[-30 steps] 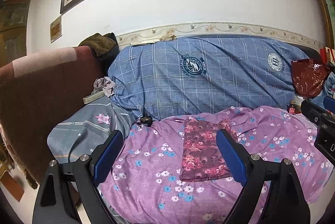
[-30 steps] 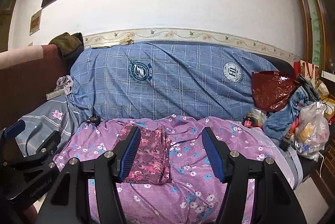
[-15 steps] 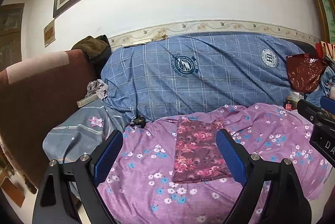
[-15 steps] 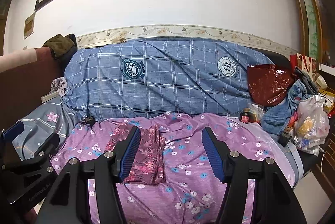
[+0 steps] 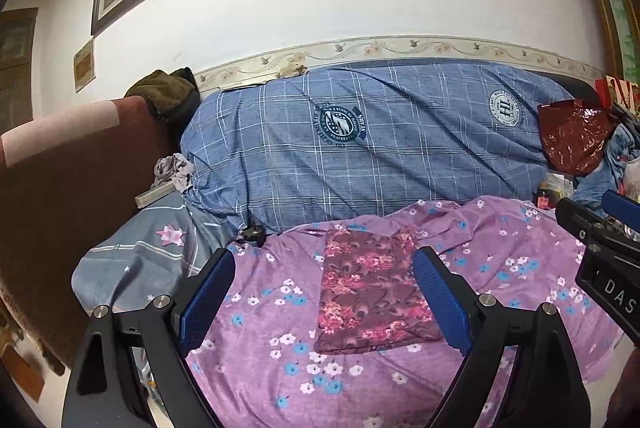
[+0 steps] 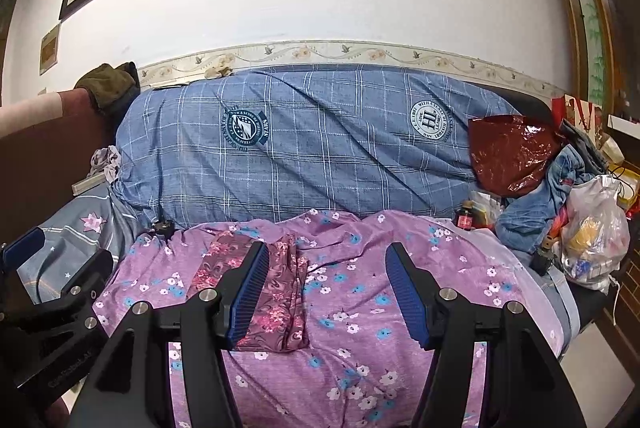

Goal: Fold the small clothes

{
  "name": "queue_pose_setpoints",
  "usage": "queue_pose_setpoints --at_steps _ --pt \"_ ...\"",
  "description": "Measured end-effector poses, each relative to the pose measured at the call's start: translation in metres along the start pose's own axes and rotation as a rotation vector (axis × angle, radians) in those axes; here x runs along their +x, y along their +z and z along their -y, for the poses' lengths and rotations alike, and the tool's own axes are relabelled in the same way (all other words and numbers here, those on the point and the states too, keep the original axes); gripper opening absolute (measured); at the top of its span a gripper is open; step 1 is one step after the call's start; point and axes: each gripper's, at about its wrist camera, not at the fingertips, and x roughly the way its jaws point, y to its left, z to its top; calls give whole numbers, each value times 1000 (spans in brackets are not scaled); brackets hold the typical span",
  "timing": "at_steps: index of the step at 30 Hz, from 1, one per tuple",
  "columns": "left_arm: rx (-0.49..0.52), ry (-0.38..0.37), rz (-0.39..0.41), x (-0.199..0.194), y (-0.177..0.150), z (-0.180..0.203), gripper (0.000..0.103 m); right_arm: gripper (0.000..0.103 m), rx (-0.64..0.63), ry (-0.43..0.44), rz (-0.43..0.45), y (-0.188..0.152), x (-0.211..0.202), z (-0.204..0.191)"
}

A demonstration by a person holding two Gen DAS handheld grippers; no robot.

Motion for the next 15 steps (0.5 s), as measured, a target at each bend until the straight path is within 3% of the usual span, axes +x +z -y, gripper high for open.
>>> queue_pose_setpoints --at_steps 12,15 --pt "-58 -58 27 9 6 -13 91 63 -31 -18 -17 -2 13 -12" --pt "-78 -27 43 19 5 -25 92 63 -25 -32 -38 -5 27 -9"
